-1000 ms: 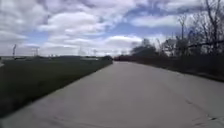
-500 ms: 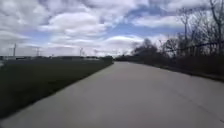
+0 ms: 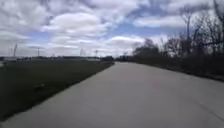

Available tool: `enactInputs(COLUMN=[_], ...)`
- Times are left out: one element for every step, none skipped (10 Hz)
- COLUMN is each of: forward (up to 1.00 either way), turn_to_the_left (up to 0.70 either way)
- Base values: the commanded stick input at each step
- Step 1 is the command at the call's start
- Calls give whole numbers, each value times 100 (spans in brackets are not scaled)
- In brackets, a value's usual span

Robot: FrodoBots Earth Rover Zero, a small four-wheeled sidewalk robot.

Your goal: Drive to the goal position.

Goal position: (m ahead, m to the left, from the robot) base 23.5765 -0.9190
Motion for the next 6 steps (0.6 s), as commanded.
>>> enactInputs(forward=[95,95,95,95,95,95], turn_to_the_left=[0,0,0,0,0,0])
